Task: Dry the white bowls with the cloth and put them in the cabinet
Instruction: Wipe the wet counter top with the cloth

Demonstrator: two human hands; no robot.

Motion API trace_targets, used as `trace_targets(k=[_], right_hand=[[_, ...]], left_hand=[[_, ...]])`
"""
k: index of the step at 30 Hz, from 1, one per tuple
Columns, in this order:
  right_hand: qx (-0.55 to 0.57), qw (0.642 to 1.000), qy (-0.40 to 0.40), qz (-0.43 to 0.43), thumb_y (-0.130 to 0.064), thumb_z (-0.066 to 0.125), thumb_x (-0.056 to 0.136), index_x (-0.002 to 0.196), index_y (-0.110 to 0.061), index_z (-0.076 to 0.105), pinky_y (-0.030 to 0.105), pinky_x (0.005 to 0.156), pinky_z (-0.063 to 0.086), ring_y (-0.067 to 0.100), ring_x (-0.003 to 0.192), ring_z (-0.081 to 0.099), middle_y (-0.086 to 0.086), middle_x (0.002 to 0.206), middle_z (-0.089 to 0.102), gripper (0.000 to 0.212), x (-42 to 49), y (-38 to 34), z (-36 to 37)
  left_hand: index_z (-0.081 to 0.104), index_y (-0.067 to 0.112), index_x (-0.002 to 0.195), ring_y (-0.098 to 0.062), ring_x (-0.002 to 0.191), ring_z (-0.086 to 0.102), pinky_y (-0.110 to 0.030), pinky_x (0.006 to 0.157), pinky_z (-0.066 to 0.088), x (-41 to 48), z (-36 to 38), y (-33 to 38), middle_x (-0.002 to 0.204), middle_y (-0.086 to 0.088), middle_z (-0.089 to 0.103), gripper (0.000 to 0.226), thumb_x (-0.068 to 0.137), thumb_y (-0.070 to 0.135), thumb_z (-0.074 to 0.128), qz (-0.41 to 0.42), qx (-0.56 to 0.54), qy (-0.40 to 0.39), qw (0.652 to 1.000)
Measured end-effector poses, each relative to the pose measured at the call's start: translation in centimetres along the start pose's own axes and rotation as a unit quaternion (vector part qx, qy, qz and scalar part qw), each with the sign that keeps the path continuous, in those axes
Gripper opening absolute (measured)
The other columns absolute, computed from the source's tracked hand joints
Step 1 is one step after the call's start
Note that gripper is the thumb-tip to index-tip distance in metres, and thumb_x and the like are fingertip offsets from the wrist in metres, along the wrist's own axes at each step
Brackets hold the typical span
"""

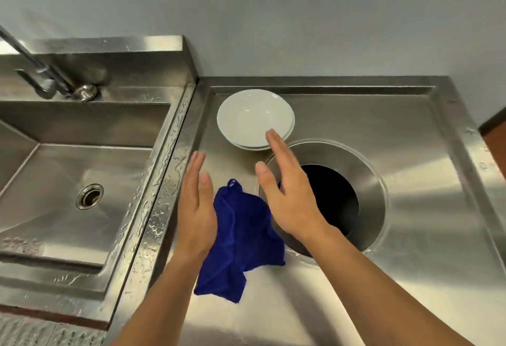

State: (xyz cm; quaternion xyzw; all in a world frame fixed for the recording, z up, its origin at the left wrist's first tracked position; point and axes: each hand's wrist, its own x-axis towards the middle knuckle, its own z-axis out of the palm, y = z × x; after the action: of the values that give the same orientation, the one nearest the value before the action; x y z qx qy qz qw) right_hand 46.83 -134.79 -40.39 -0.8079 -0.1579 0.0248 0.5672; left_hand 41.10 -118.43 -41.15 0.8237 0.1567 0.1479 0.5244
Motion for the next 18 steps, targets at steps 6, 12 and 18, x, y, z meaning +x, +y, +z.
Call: trace_targets(k=[6, 12, 18], right_hand=[[0.165, 0.967, 0.103, -0.166, -0.058, 0.048, 0.103, 0.157, -0.027, 0.039, 0.041, 0.121, 0.037, 0.018, 0.151, 0.041, 0.0, 0.163, 0.045, 0.063, 0.6, -7.8, -5.9], [0.148, 0.965, 0.115, -0.181, -0.038, 0.047, 0.1, 0.154, -0.015, 0.038, 0.046, 0.121, 0.037, 0.021, 0.151, 0.043, 0.009, 0.161, 0.046, 0.059, 3.0, -9.3, -6.6], [0.142, 0.969, 0.131, -0.153, -0.06, 0.05, 0.101, 0.154, -0.019, 0.039, 0.045, 0.119, 0.04, 0.02, 0.15, 0.044, 0.007, 0.161, 0.047, 0.068, 7.2, -7.2, -5.6]], left_hand=[[0.05, 0.034, 0.147, -0.014, 0.153, 0.046, -0.038, 0.125, 0.038, 1.2, -2.7, 12.4, 0.156, 0.013, 0.056, 0.045, 0.107, 0.04, 0.032, 0.177, -0.223, 0.026, 0.958], [0.05, 0.026, 0.143, -0.021, 0.151, 0.048, -0.049, 0.126, 0.037, 3.2, -1.7, 13.9, 0.156, -0.007, 0.054, 0.047, 0.103, 0.044, 0.034, 0.206, -0.234, -0.006, 0.95], [0.055, 0.029, 0.14, -0.023, 0.147, 0.053, -0.049, 0.121, 0.04, 8.7, -0.8, 11.5, 0.149, -0.003, 0.06, 0.065, 0.097, 0.076, 0.047, 0.206, -0.237, -0.013, 0.949]])
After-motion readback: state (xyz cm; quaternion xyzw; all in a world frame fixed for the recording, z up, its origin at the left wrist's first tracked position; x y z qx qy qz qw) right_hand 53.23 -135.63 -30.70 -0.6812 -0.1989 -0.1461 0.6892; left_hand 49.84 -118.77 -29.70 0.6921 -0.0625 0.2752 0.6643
